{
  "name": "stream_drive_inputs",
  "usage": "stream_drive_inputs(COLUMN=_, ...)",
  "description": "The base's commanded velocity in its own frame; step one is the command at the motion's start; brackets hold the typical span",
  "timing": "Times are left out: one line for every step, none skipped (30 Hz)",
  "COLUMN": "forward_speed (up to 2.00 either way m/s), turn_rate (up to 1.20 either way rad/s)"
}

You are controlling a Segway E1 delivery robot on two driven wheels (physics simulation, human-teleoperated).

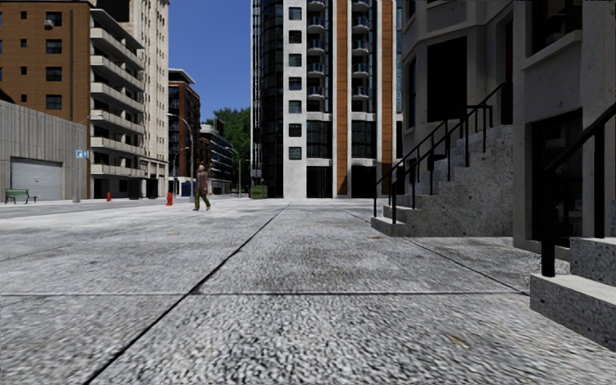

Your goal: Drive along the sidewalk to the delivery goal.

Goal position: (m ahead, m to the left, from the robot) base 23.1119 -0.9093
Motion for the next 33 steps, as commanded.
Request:
stream_drive_inputs(forward_speed=2.0, turn_rate=0.0)
stream_drive_inputs(forward_speed=2.0, turn_rate=0.0)
stream_drive_inputs(forward_speed=2.0, turn_rate=0.0)
stream_drive_inputs(forward_speed=2.0, turn_rate=0.0)
stream_drive_inputs(forward_speed=2.0, turn_rate=0.0)
stream_drive_inputs(forward_speed=2.0, turn_rate=0.0)
stream_drive_inputs(forward_speed=2.0, turn_rate=0.0)
stream_drive_inputs(forward_speed=2.0, turn_rate=0.0)
stream_drive_inputs(forward_speed=2.0, turn_rate=0.1)
stream_drive_inputs(forward_speed=2.0, turn_rate=0.15)
stream_drive_inputs(forward_speed=2.0, turn_rate=0.15)
stream_drive_inputs(forward_speed=2.0, turn_rate=0.16)
stream_drive_inputs(forward_speed=2.0, turn_rate=0.17)
stream_drive_inputs(forward_speed=2.0, turn_rate=0.17)
stream_drive_inputs(forward_speed=2.0, turn_rate=0.17)
stream_drive_inputs(forward_speed=2.0, turn_rate=0.17)
stream_drive_inputs(forward_speed=2.0, turn_rate=0.15)
stream_drive_inputs(forward_speed=2.0, turn_rate=0.0)
stream_drive_inputs(forward_speed=2.0, turn_rate=0.0)
stream_drive_inputs(forward_speed=2.0, turn_rate=0.0)
stream_drive_inputs(forward_speed=2.0, turn_rate=0.0)
stream_drive_inputs(forward_speed=2.0, turn_rate=0.0)
stream_drive_inputs(forward_speed=2.0, turn_rate=0.0)
stream_drive_inputs(forward_speed=2.0, turn_rate=0.0)
stream_drive_inputs(forward_speed=2.0, turn_rate=0.0)
stream_drive_inputs(forward_speed=2.0, turn_rate=0.0)
stream_drive_inputs(forward_speed=2.0, turn_rate=0.0)
stream_drive_inputs(forward_speed=2.0, turn_rate=0.0)
stream_drive_inputs(forward_speed=2.0, turn_rate=0.0)
stream_drive_inputs(forward_speed=2.0, turn_rate=0.0)
stream_drive_inputs(forward_speed=2.0, turn_rate=0.0)
stream_drive_inputs(forward_speed=2.0, turn_rate=-0.07)
stream_drive_inputs(forward_speed=2.0, turn_rate=-0.21)
